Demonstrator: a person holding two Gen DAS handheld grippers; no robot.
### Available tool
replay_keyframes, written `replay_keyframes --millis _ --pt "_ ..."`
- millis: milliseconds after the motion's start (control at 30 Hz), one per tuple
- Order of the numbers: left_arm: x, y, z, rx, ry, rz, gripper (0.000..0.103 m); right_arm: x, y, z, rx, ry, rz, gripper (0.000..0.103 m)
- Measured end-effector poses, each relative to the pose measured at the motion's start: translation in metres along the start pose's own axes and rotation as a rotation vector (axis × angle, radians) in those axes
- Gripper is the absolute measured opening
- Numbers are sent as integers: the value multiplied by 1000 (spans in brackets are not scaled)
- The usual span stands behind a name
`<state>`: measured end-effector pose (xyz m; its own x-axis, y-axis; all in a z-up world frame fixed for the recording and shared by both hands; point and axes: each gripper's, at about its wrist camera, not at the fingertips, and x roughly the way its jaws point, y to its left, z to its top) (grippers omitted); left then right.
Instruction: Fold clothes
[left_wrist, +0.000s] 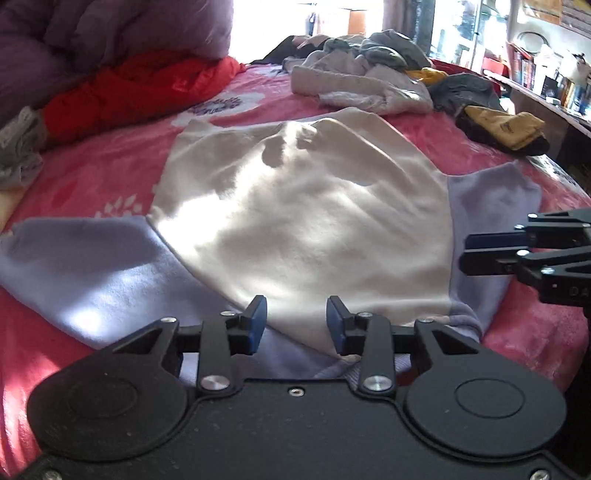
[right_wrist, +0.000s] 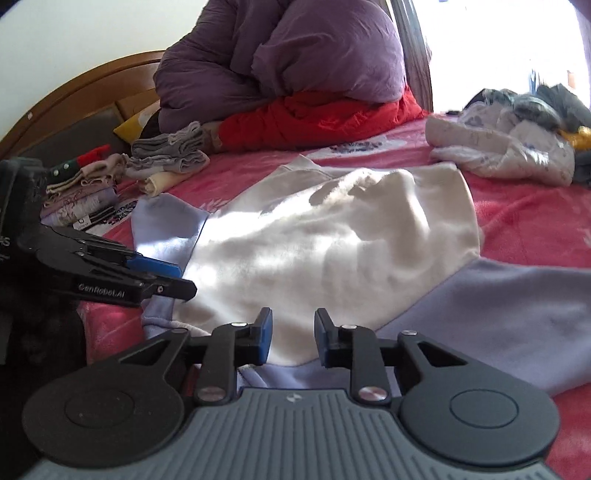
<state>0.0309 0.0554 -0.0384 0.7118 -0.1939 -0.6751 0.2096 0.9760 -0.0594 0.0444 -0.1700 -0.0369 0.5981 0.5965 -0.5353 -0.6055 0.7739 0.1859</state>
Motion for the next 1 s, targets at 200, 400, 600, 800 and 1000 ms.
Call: replay_keyframes --millis 200,400,600,800,1000 --pt "11 -41 -30 289 178 -9 36 25 48 -29 -276 220 -18 27" --pt "-19 -28 -23 210 114 -32 39 -19 55 -12 -245 94 -31 27" --pt "8 -14 -23 89 204 55 39 24 57 -28 -282 196 -67 29" --pt "-16 -2 -13 72 185 -29 49 -8 51 -15 -273 185 -9 43" --pt "-19 28 27 -24 27 18 49 -21 10 12 -36 51 24 45"
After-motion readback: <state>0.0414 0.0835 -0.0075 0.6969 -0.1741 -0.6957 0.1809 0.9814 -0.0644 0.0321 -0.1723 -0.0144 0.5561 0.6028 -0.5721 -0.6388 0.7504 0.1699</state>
